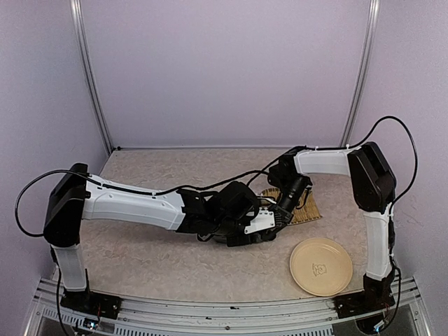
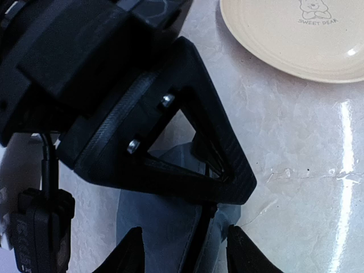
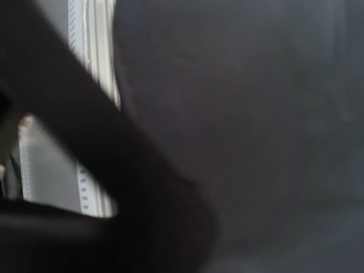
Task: Sort the hair-cutting tools
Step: Zip the zipper on the kit bag.
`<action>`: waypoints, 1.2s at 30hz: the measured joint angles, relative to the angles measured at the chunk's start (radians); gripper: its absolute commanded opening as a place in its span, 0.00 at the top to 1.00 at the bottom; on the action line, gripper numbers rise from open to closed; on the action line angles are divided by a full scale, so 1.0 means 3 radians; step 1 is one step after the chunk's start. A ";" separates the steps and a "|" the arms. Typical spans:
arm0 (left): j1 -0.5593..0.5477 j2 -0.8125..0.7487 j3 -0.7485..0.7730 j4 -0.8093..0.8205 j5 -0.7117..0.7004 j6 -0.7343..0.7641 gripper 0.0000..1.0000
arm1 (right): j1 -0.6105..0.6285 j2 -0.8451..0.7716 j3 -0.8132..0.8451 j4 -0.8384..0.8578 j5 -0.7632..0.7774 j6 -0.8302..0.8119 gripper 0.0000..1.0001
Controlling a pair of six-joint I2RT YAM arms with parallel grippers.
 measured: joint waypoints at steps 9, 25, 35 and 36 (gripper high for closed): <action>-0.0052 0.0310 0.0281 -0.0175 -0.0262 0.0145 0.87 | 0.0015 -0.0004 0.0005 0.0013 0.0034 0.0031 1.00; -0.0159 0.0189 -0.0036 0.0048 -0.0432 0.0211 1.00 | 0.0006 -0.0003 -0.0158 0.0209 0.0015 0.0334 1.00; -0.0075 0.0032 -0.0164 0.0097 -0.0299 0.0011 1.00 | -0.0018 -0.0121 -0.0266 0.0464 -0.0114 0.0519 1.00; -0.0066 0.0024 -0.0174 0.0113 -0.0296 -0.0004 1.00 | -0.0028 -0.0149 -0.0282 0.0498 -0.0113 0.0543 1.00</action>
